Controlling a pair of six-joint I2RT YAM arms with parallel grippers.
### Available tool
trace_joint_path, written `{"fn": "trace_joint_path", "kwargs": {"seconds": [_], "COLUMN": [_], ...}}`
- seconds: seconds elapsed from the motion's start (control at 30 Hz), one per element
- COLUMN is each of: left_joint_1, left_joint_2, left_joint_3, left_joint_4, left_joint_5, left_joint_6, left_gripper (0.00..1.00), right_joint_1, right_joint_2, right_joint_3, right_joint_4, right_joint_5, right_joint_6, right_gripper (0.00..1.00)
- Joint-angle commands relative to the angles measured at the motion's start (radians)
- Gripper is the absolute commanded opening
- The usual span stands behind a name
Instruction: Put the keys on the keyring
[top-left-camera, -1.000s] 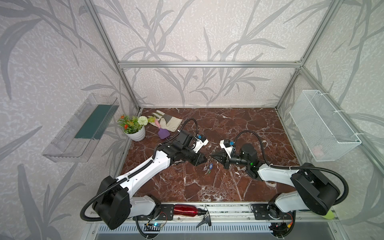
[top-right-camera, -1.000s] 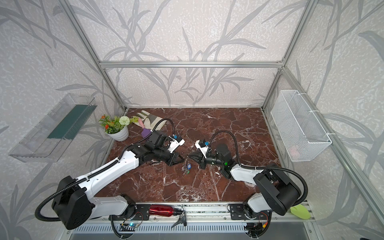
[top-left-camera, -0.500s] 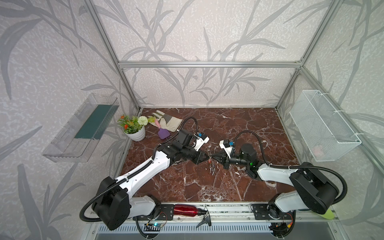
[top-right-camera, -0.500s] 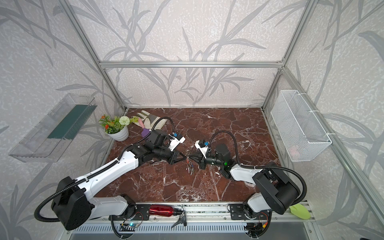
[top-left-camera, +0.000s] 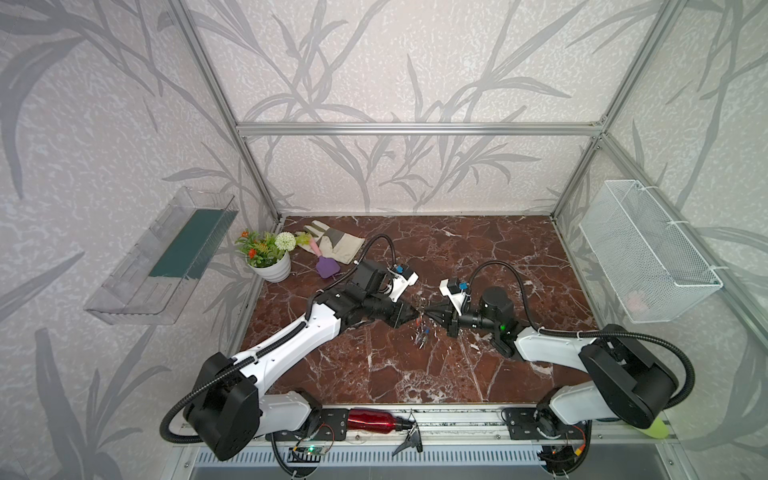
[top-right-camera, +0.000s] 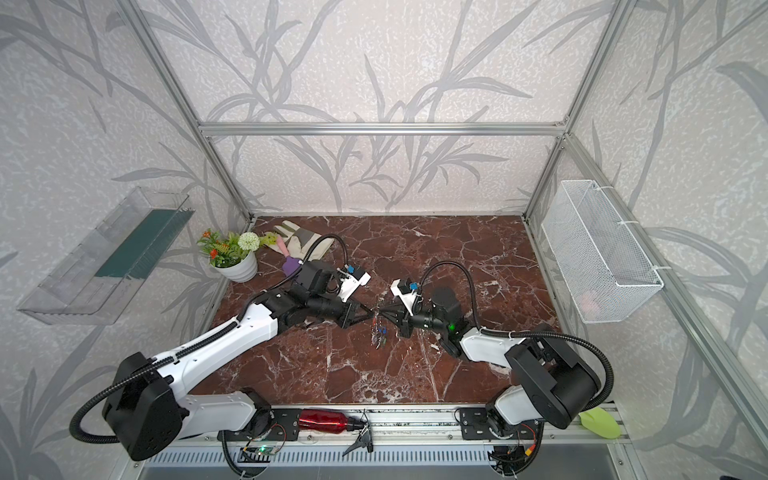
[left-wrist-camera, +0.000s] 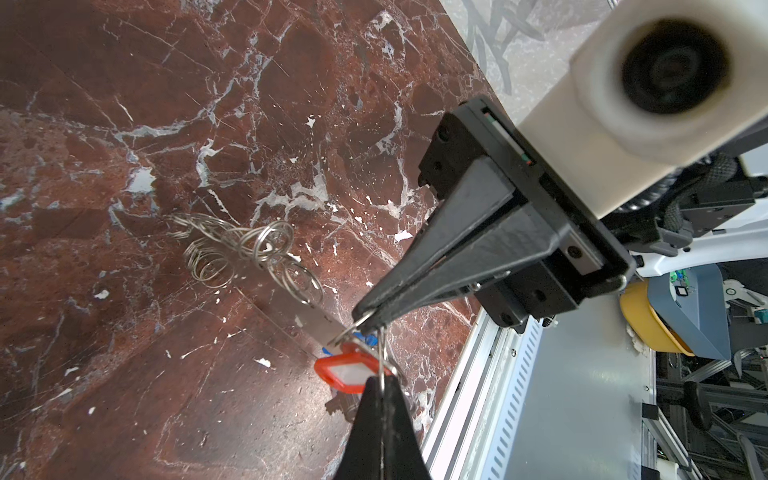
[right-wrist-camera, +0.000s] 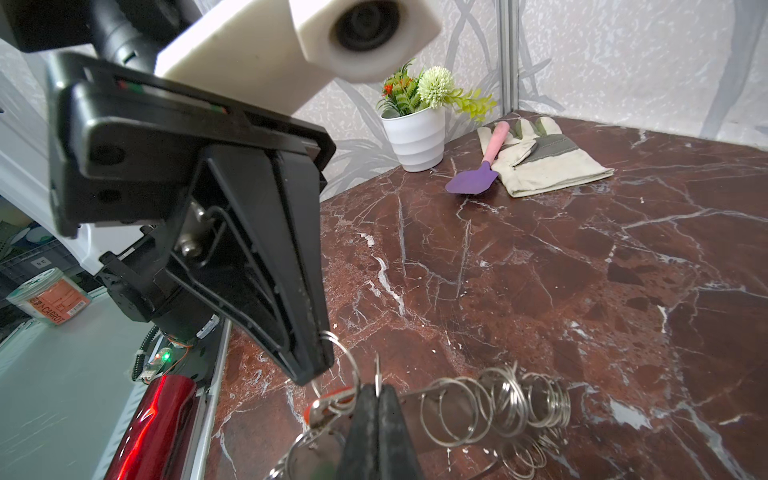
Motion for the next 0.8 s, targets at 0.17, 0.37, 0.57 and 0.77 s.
{"fn": "trace_joint_path", "kwargs": {"seconds": [0.17, 0.37, 0.57, 0.77], "left_joint_1": [0.015, 0.023, 0.026, 0.029], "left_joint_2": [0.027, 0.036, 0.044, 0.064], "left_joint_3": [0.003, 0.001, 0.004, 0.004], "left_joint_4": [-0.02, -0.002, 0.02, 0.027], "left_joint_5": [-0.073, -0.068, -0.041, -0.046], "left_joint_6": [-0.017, -0.035, -0.047, -0.079], "left_gripper": [0.0, 0.0, 0.0, 0.0], "right_joint_1": [0.003, 0.004, 0.004, 0.003], "right_joint_2": [-0.011, -0.005, -0.003, 0.003], "right_joint_3": [0.01, 0.011, 0.014, 0.013], "right_joint_4": [0.067, 0.076, 0.072, 0.079], "right_joint_5": [-0.019, -0.026, -0.028, -0.032], "right_joint_6": [0.008, 0.014, 0.014, 0.016], "right_gripper": [0.0, 0.0, 0.0, 0.0]}}
